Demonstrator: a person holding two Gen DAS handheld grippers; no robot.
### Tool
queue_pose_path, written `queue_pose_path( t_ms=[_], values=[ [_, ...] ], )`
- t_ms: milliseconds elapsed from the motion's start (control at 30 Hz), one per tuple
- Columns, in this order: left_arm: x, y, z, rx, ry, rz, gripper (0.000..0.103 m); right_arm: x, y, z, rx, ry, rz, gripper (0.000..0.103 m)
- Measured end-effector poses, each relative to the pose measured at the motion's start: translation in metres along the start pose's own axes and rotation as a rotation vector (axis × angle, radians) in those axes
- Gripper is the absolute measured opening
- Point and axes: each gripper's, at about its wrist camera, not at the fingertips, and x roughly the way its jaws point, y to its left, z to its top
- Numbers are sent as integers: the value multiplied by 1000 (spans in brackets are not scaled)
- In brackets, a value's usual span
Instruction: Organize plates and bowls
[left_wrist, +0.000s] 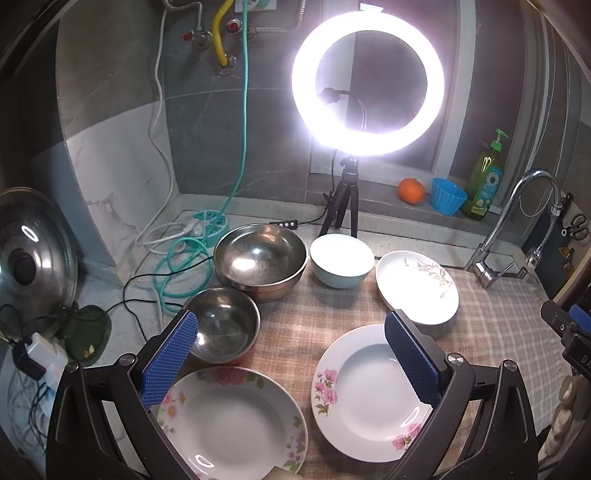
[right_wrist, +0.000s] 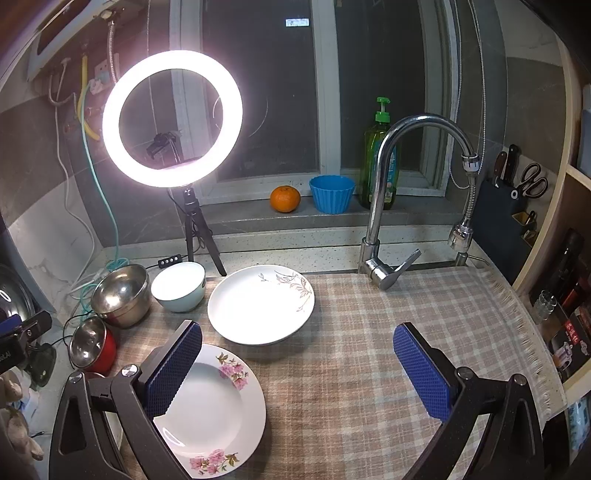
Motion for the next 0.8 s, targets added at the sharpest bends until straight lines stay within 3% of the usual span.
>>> queue_pose_path(
  t_ms=[800],
  values=[
    [-1, -1, 0, 0, -1, -3, 101, 2, 2, -1, -4, -2, -21, 103]
  ],
)
